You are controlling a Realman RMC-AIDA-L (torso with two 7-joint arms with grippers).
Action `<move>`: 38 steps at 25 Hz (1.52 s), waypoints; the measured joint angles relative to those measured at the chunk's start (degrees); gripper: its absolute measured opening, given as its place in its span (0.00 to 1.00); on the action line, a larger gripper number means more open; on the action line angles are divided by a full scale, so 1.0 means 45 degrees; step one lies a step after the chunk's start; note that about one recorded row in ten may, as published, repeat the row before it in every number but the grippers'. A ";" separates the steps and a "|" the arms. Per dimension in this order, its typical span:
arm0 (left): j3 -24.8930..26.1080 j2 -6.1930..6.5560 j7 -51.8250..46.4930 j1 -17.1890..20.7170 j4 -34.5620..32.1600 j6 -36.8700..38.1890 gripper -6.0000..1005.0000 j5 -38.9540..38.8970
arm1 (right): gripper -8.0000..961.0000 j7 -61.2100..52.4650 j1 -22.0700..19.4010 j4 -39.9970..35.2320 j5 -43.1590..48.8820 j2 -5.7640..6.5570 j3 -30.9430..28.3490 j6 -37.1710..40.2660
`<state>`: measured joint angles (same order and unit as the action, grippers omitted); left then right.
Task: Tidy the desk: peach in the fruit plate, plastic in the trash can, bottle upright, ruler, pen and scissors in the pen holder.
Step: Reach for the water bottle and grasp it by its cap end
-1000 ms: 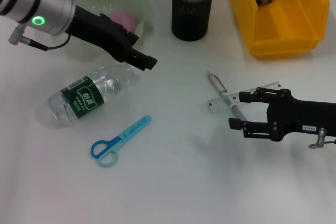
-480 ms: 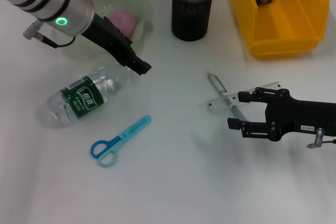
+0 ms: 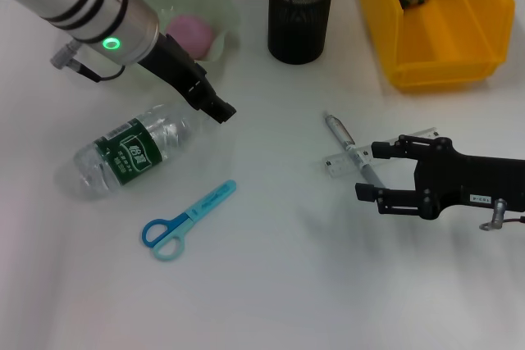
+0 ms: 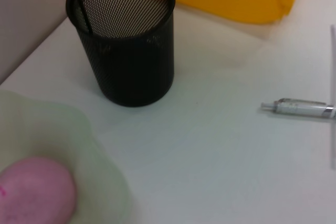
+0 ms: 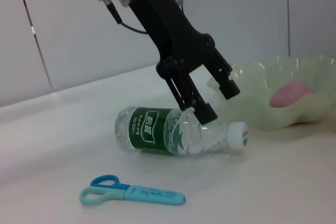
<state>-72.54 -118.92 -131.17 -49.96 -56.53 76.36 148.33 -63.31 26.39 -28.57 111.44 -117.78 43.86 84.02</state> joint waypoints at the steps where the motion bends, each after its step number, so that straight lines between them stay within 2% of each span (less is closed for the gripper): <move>1: -0.0060 0.0000 -0.0001 -0.0031 0.0144 -0.0133 0.83 0.0026 | 0.79 0.0002 0.0011 0.0000 0.0001 0.0000 0.0000 0.0000; 7: -0.0421 0.0000 -0.0003 -0.0122 0.0997 -0.1063 0.83 0.0142 | 0.79 0.0008 0.0057 0.0000 0.0000 0.0001 0.0000 0.0001; 26: -0.0916 -0.0019 0.0188 -0.0390 0.2501 -0.2586 0.83 0.0438 | 0.79 0.0008 0.0088 0.0001 -0.0010 0.0001 -0.0001 0.0000; 36: -0.1459 -0.0019 0.0220 -0.0457 0.3040 -0.3195 0.74 0.0438 | 0.79 -0.0001 0.0101 0.0001 -0.0029 0.0001 -0.0001 -0.0001; 38: -0.1498 -0.0019 0.0225 -0.0491 0.3096 -0.3204 0.66 0.0435 | 0.79 -0.0001 0.0101 0.0001 -0.0033 0.0001 -0.0001 -0.0001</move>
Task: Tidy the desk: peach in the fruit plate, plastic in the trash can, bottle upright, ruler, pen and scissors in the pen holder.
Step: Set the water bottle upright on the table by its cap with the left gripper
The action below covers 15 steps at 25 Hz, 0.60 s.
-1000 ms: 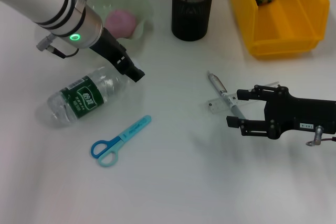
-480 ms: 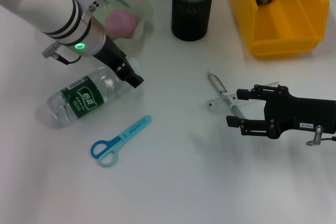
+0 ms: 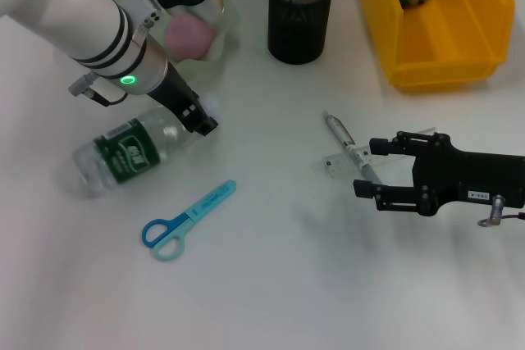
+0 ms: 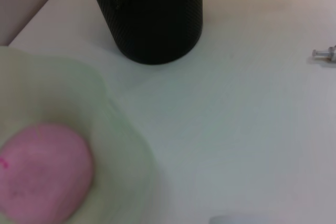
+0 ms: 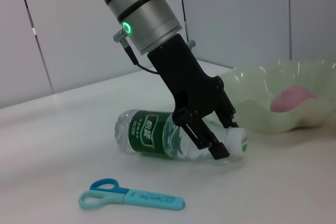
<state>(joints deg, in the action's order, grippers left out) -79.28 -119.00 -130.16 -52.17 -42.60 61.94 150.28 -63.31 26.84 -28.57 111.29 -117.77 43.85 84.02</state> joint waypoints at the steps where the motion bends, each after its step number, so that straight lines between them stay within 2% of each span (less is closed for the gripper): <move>1: -0.0021 -0.0002 0.0005 -0.0010 0.0009 0.0000 0.62 0.0004 | 0.79 -0.0001 0.0000 0.0000 -0.0002 0.0000 0.0000 -0.0001; 5: -0.0080 -0.0014 0.0029 -0.0030 -0.0079 0.0108 0.47 -0.0057 | 0.79 0.0000 -0.0012 0.0000 -0.0005 0.0000 0.0000 0.0000; 11: 0.0044 -0.0006 0.0038 0.0124 -0.0814 0.0738 0.45 -0.0368 | 0.79 0.0000 -0.0056 0.0000 -0.0008 0.0000 0.0000 -0.0001; 14: 0.0224 0.0063 0.0038 0.0471 -0.1688 0.1324 0.45 -0.0787 | 0.79 0.0000 -0.0075 -0.0001 -0.0019 0.0000 0.0000 0.0000; 15: 0.0601 0.0094 0.0133 0.0824 -0.2568 0.1846 0.45 -0.1043 | 0.79 0.0000 -0.0087 -0.0009 -0.0019 0.0000 0.0000 -0.0001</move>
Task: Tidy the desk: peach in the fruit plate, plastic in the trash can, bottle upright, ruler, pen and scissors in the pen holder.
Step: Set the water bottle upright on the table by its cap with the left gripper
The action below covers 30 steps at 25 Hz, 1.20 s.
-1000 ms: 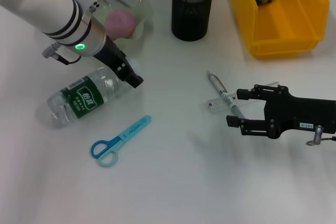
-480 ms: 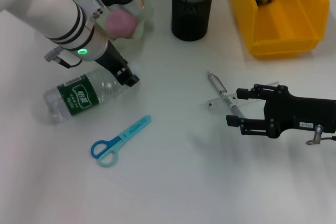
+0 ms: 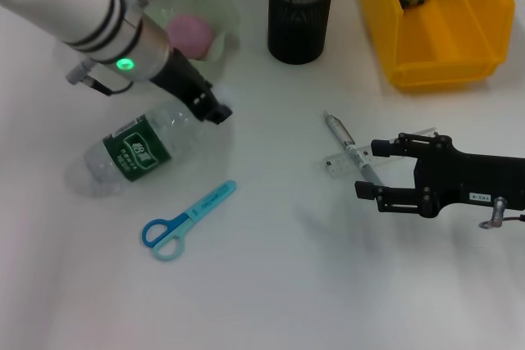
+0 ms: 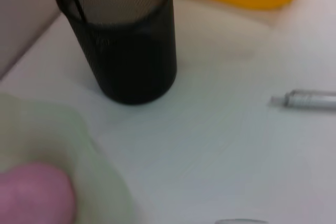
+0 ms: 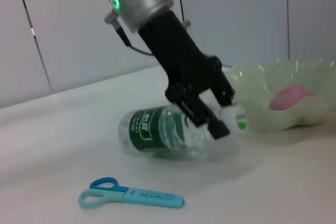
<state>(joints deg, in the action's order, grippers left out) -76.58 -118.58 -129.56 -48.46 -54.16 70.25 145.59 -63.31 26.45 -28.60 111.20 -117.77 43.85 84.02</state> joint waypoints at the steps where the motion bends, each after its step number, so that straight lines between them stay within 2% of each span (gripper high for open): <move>1: 0.0000 0.0000 0.0000 0.0000 0.0000 0.0000 0.45 0.0000 | 0.79 0.0000 0.0000 0.0000 0.0000 0.0000 0.0000 0.0000; 7: 0.1583 0.0027 0.0568 0.0653 -0.1652 0.1519 0.45 -0.0580 | 0.79 0.0001 -0.0020 -0.0009 0.0000 0.0010 0.0001 0.0001; 15: 0.3186 0.0081 0.1317 0.1214 -0.2999 0.3150 0.45 -0.1414 | 0.79 0.0007 0.0042 -0.0012 0.0000 0.0036 0.0000 0.0073; 19: 0.3816 0.0087 0.1580 0.1268 -0.3181 0.3643 0.45 -0.1620 | 0.79 0.0007 0.0106 -0.0011 -0.0001 0.0040 0.0001 0.0138; 23: 0.4044 0.0087 0.1668 0.1316 -0.3272 0.3825 0.44 -0.1682 | 0.79 0.0003 0.0134 -0.0032 0.0000 0.0056 0.0001 0.0143; 25: 0.4352 0.0086 0.1816 0.1693 -0.3777 0.4012 0.44 -0.2010 | 0.79 -0.0006 0.0135 -0.0045 0.0000 0.0059 0.0000 0.0149; 29: 0.4399 0.0086 0.1831 0.1840 -0.3966 0.4020 0.44 -0.2173 | 0.79 -0.0006 0.0138 -0.0049 -0.0014 0.0059 0.0000 0.0159; 30: 0.4451 0.0094 0.1878 0.2144 -0.4313 0.4028 0.44 -0.2444 | 0.79 -0.0006 0.0140 -0.0050 -0.0018 0.0059 0.0001 0.0160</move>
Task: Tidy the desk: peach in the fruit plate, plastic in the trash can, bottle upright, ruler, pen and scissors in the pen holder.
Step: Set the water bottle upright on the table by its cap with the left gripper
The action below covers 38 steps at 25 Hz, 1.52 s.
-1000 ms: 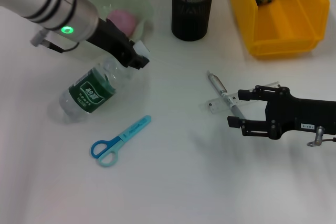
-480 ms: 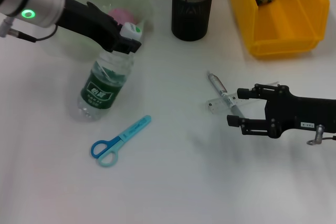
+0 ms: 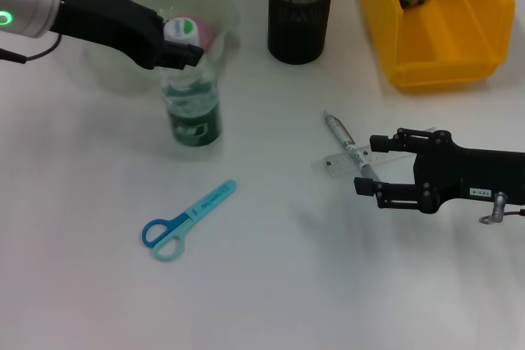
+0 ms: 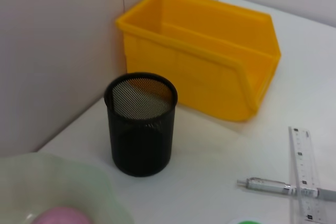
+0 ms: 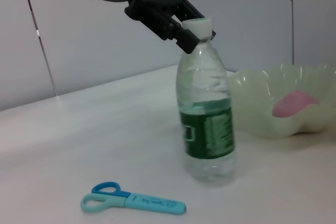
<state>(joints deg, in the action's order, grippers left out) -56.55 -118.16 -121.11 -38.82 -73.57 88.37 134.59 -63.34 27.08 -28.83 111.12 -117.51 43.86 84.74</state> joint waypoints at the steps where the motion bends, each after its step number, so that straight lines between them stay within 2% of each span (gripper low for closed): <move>1: 0.0052 0.0002 0.0052 0.0106 -0.0118 0.0001 0.44 -0.0091 | 0.79 0.0000 0.0005 0.0000 -0.0002 0.0000 0.0000 0.0000; 4: 0.0221 0.0003 0.0150 0.0255 -0.0253 0.0000 0.45 -0.0228 | 0.79 -0.0007 0.0015 -0.0021 -0.0006 -0.0006 0.0000 0.0000; 8: 0.0986 0.0009 0.0484 0.0562 -0.0284 0.0035 0.45 -0.0645 | 0.79 -0.0062 0.0023 -0.0108 -0.0008 -0.0030 0.0000 0.0000; 18: 0.1440 0.0113 0.0703 0.0967 -0.0285 0.0049 0.45 -0.0772 | 0.79 -0.0077 0.0187 -0.0117 -0.0008 -0.0075 -0.0001 -0.0003; 28: 0.2249 0.0388 0.0792 0.1470 -0.0239 0.0012 0.45 -0.0789 | 0.79 -0.0184 0.0373 -0.0117 -0.0008 -0.0095 0.0000 0.0032; 29: 0.2350 0.0511 0.0801 0.1599 -0.0200 -0.0061 0.45 -0.0790 | 0.79 -0.0184 0.0373 -0.0117 -0.0008 -0.0095 0.0000 0.0032; 34: 0.2350 0.0511 0.0801 0.1599 -0.0200 -0.0061 0.45 -0.0790 | 0.79 -0.0192 0.0400 -0.0118 -0.0008 -0.0100 -0.0001 0.0124; 35: 0.2756 0.0633 0.0801 0.1622 -0.0119 -0.0227 0.45 -0.0713 | 0.79 -0.0194 0.0400 -0.0118 -0.0008 -0.0100 0.0000 0.0128; 38: 0.2760 0.0664 0.0801 0.1622 -0.0067 -0.0335 0.45 -0.0695 | 0.79 -0.0196 0.0399 -0.0116 -0.0008 -0.0100 0.0000 0.0131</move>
<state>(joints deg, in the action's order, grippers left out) -44.13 -115.17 -117.50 -31.52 -73.87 86.86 131.47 -64.22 28.87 -29.35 111.09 -117.96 43.86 85.33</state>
